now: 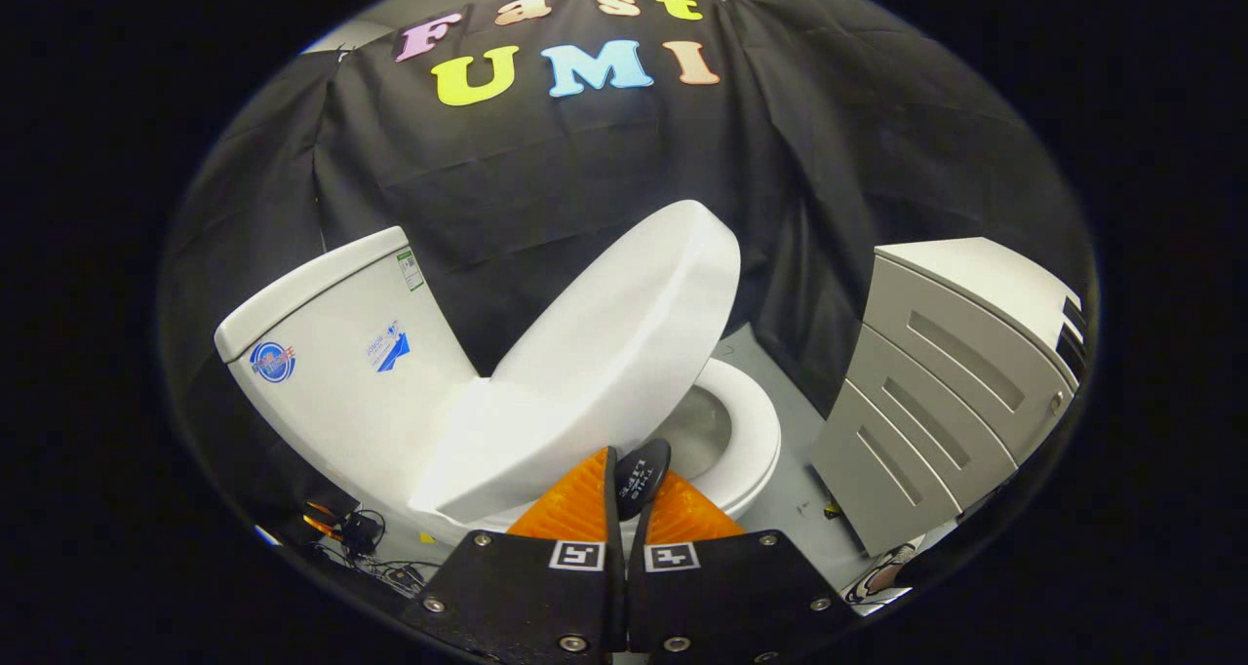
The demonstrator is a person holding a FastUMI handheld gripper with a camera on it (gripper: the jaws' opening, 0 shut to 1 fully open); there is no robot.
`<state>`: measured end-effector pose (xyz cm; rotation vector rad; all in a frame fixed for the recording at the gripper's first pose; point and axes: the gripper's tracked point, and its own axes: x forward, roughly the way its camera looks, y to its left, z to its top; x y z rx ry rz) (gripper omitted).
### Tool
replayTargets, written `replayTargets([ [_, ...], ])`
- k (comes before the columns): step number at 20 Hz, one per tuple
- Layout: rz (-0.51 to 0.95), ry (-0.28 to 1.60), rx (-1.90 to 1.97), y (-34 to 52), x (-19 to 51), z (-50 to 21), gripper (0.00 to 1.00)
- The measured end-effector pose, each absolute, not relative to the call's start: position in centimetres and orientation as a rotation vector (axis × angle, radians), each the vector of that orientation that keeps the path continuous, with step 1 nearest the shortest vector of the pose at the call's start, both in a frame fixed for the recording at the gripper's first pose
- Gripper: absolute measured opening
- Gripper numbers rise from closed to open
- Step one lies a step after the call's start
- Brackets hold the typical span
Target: Open the toilet lid.
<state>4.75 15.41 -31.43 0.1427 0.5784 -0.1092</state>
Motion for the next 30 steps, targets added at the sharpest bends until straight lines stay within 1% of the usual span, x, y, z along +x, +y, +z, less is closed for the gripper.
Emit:
replayTargets([
  [3,-0.161,0.561,0.185,16.7,5.0,-30.3,0.0],
  [7,-0.168,0.566,0.07,17.9,5.2,-29.0,0.0],
  [17,-0.214,0.523,0.005,21.5,5.8,-26.2,0.0],
  [21,-0.202,0.509,-0.105,23.6,6.2,-24.6,0.0],
  [30,-0.16,0.458,-0.174,28.7,6.8,-22.7,0.0],
])
